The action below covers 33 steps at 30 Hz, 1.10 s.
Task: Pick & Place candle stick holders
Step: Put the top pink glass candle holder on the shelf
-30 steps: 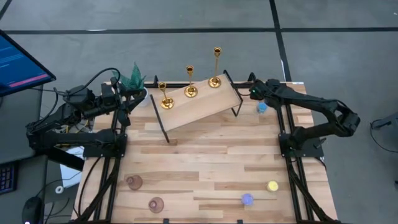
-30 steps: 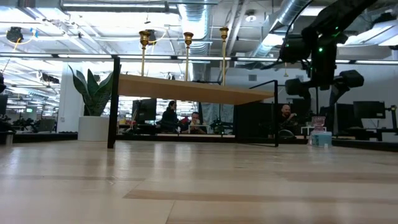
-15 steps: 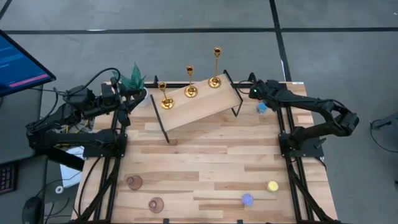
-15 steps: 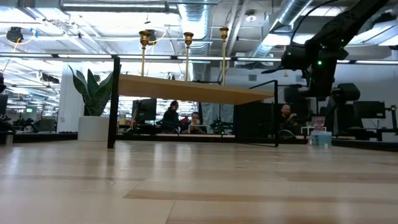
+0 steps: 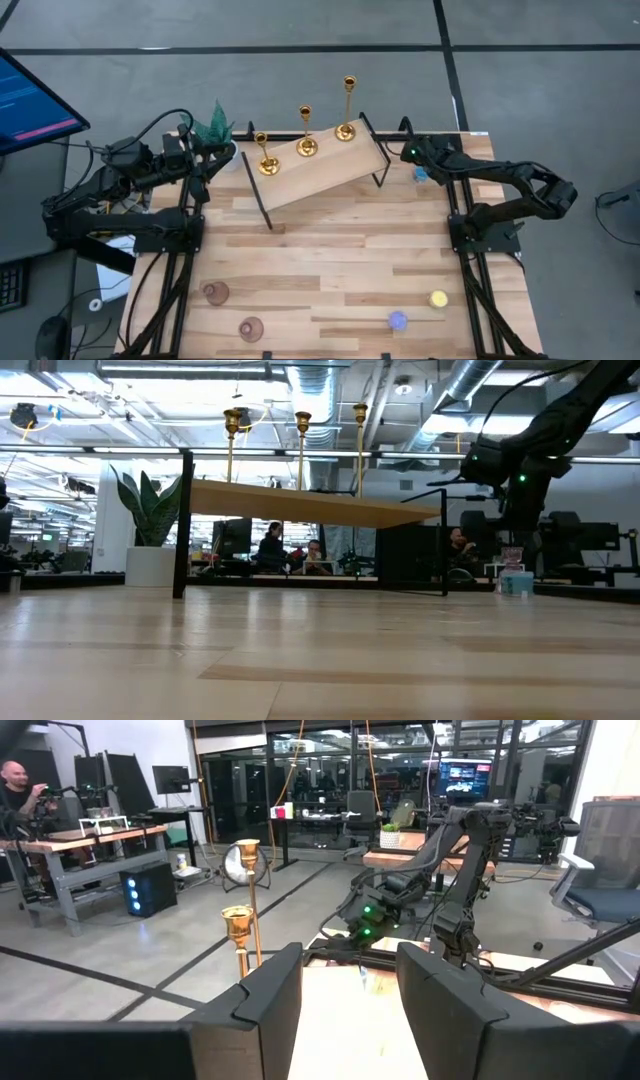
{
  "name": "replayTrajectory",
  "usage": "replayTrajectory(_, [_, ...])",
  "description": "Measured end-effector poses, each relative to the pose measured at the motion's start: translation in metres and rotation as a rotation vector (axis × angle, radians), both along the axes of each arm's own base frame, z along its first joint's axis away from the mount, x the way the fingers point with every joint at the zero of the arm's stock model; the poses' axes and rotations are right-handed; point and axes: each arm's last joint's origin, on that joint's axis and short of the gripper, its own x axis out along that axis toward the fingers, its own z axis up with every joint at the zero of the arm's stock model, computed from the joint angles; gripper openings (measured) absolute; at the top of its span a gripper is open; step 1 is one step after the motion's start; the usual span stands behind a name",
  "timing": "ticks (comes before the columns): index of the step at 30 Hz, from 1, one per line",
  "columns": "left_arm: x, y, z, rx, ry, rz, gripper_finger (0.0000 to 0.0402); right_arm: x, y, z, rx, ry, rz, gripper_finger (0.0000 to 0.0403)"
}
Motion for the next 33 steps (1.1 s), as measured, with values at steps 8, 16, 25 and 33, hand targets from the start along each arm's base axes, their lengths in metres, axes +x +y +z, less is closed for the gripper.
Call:
replayTrajectory(8, [0.000,0.000,0.000,0.000,0.000,0.000,0.0163,0.000,-0.006,-0.008,0.036,0.040,0.023,0.0291])
replayTrajectory(16, [0.000,0.000,0.000,0.000,0.000,0.000,0.0163,0.003,-0.008,-0.012,0.035,0.066,0.049,0.0291])
replayTrajectory(25, [0.000,0.000,0.000,0.000,0.000,0.000,0.0163,0.003,-0.009,-0.012,0.036,0.083,0.069,0.0257])
replayTrajectory(33, [0.000,0.000,0.000,0.000,0.000,0.000,0.0163,0.003,-0.008,-0.012,0.043,0.104,0.088,0.0175])
